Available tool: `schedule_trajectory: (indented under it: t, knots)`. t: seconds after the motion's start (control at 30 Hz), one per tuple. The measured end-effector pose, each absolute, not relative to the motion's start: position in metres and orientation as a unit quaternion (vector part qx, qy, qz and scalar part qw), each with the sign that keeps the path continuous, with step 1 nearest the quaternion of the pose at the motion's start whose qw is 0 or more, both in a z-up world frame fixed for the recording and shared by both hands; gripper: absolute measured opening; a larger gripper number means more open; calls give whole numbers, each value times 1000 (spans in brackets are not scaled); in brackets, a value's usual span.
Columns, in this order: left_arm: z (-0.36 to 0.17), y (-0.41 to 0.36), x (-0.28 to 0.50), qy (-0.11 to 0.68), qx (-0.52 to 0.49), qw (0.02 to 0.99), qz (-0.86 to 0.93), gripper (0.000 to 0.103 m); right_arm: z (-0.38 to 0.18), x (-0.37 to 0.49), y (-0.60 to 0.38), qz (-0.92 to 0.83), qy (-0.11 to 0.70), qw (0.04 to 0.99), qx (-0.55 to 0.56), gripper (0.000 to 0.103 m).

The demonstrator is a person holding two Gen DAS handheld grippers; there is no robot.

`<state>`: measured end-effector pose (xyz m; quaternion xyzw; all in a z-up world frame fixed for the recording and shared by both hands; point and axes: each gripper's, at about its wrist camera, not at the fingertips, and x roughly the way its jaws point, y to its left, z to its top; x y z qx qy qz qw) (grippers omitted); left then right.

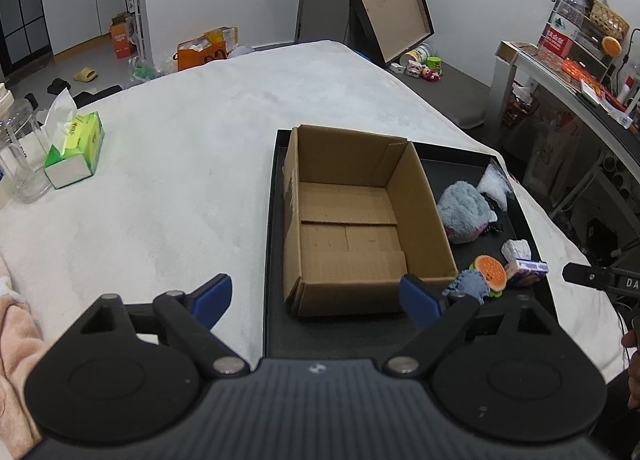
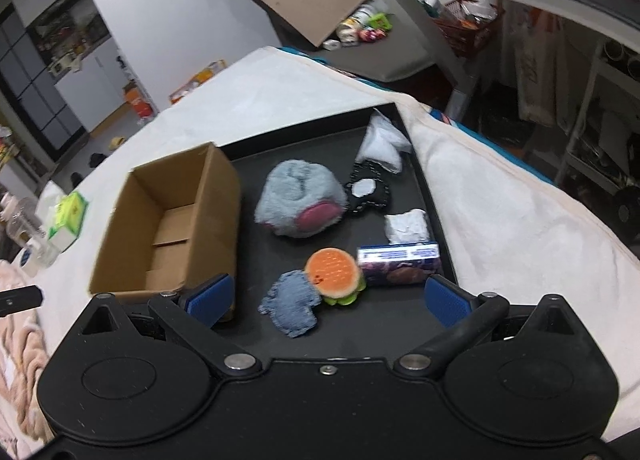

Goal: Organize soft objects
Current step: 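Reach the right gripper to the purple tissue pack and grasp it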

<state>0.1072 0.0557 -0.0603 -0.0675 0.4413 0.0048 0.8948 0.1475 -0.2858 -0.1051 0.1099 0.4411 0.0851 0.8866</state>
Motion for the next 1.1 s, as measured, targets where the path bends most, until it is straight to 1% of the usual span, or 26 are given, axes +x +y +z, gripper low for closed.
schedule_trajectory:
  t: [0.1,0.17,0.43,0.57,0.7,0.83,0.93,0.97,1.0,1.03,1.07,1.1]
  knots:
    - [-65,58,116,442,-71,894,6,84,-115,156,-288,78,448,884,113,103]
    - [-69,59,122,441,-73,894,10,79,-122,162,-289,73,451,882,111,103]
    - [-91,66,150,450,-85,889,20,69,-151,185,-296,51,463,879,102,103]
    - [-102,64,163,461,-82,883,13,66,-166,197,-298,42,474,874,96,103]
    - [-109,62,176,473,-68,878,-3,64,-176,207,-297,37,480,872,90,103]
    - [-116,64,187,486,-59,872,-12,59,-185,216,-292,34,491,868,67,101]
    - [-126,68,191,504,-55,862,-4,53,-190,222,-286,35,497,866,35,95]
    - [-128,70,193,508,-58,859,-2,51,-192,225,-286,34,501,864,28,91]
    - [-129,73,194,510,-62,858,2,49,-192,226,-287,34,500,865,24,89]
    - [-130,75,195,511,-64,857,8,45,-192,227,-287,35,498,866,18,88]
    - [-130,78,196,511,-68,857,15,42,-192,229,-286,34,499,866,8,83]
    - [-131,80,197,511,-72,856,21,40,-191,230,-286,34,500,866,-2,76]
